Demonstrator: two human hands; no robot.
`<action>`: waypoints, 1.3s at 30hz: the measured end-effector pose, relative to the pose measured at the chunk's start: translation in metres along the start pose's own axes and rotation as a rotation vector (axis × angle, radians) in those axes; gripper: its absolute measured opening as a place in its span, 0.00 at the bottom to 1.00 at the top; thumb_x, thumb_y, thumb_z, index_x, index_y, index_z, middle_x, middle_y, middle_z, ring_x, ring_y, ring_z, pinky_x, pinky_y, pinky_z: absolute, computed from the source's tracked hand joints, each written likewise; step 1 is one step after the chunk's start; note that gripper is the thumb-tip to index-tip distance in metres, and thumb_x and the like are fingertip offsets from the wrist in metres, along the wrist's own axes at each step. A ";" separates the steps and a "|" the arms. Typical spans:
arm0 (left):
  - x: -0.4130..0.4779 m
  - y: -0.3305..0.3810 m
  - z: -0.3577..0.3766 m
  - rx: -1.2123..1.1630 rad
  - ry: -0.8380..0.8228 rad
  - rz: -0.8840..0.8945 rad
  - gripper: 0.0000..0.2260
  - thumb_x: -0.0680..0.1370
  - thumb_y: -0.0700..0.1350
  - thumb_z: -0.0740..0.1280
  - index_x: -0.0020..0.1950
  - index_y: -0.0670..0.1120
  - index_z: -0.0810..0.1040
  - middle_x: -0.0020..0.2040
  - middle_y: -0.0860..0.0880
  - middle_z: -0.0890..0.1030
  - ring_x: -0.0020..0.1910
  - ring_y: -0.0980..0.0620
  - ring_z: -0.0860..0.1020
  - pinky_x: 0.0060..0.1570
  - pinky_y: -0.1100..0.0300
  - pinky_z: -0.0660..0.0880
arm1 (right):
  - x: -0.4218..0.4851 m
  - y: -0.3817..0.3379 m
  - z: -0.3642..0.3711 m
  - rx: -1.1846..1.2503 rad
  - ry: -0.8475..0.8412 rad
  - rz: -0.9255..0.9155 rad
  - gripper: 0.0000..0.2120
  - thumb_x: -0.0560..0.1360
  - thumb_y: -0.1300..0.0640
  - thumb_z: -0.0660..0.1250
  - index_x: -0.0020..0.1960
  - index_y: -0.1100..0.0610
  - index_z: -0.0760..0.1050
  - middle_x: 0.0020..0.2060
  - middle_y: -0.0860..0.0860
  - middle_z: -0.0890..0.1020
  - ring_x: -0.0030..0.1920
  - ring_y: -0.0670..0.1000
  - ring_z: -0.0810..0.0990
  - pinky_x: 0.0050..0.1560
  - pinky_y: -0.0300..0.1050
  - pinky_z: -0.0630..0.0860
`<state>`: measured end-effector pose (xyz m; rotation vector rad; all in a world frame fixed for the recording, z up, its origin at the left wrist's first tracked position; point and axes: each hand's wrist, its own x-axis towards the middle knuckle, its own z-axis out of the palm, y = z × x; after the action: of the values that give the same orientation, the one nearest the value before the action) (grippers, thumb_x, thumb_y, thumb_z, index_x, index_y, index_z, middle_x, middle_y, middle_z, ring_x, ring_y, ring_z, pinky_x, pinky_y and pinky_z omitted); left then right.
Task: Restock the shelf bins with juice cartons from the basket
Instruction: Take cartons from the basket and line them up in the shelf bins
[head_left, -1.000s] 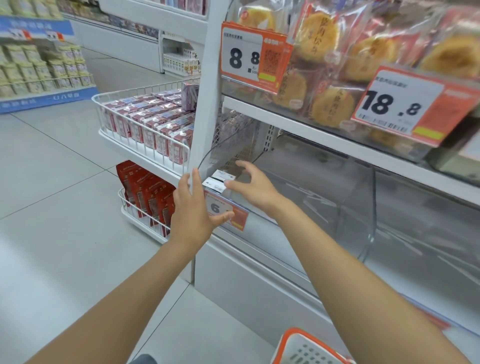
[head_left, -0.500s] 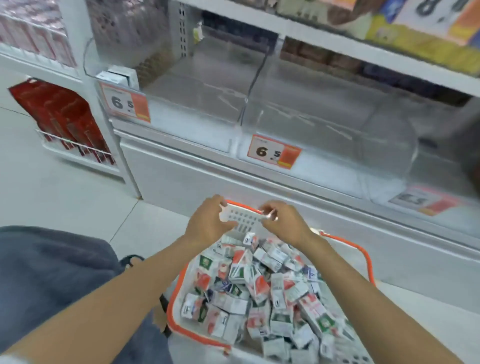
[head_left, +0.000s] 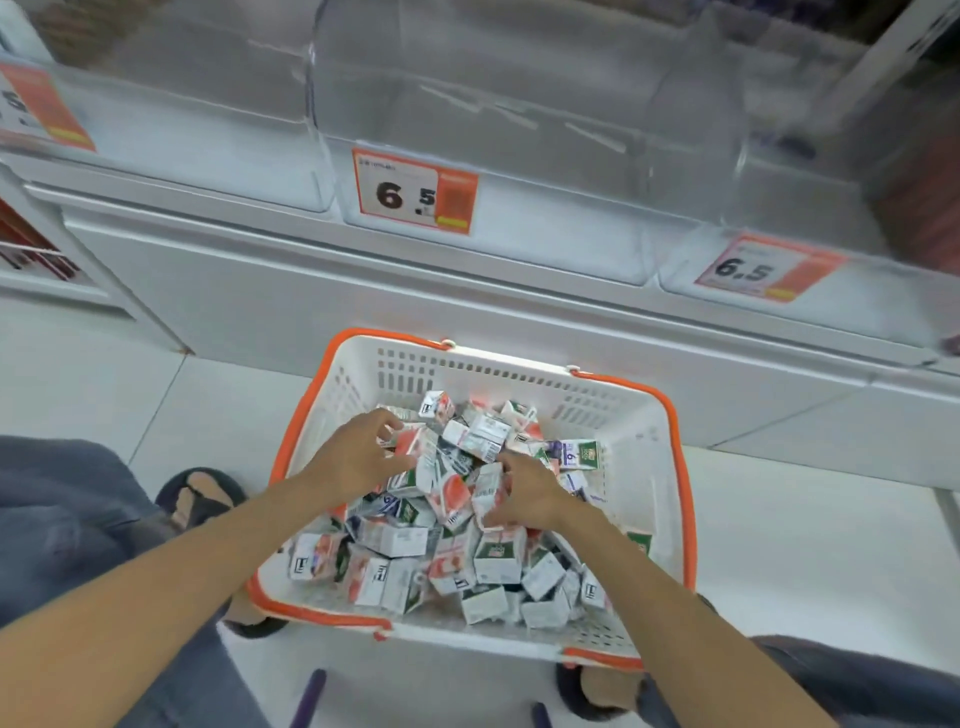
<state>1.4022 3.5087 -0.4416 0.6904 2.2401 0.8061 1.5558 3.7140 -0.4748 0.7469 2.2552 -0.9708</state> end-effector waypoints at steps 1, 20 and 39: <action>0.001 0.003 0.001 -0.041 0.005 -0.005 0.15 0.75 0.52 0.72 0.57 0.48 0.74 0.52 0.51 0.76 0.44 0.59 0.75 0.40 0.65 0.70 | 0.000 -0.004 -0.003 0.023 0.035 -0.008 0.49 0.63 0.51 0.80 0.77 0.55 0.57 0.71 0.53 0.66 0.66 0.54 0.70 0.64 0.47 0.71; 0.004 0.008 -0.015 -0.822 -0.189 -0.383 0.20 0.74 0.30 0.67 0.62 0.48 0.74 0.55 0.44 0.83 0.51 0.47 0.83 0.41 0.52 0.82 | 0.009 -0.044 0.024 0.229 -0.136 -0.005 0.36 0.78 0.55 0.66 0.79 0.53 0.49 0.38 0.45 0.72 0.29 0.45 0.69 0.31 0.38 0.66; -0.005 0.035 -0.061 -0.965 -0.211 -0.158 0.35 0.62 0.43 0.82 0.65 0.51 0.71 0.54 0.48 0.84 0.54 0.49 0.83 0.54 0.51 0.79 | -0.031 -0.151 -0.059 0.813 0.070 -0.337 0.18 0.76 0.67 0.67 0.65 0.62 0.74 0.58 0.58 0.81 0.58 0.57 0.80 0.58 0.47 0.79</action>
<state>1.3702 3.5072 -0.3786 0.1126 1.4270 1.4739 1.4590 3.6639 -0.3509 0.7236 2.0417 -2.1091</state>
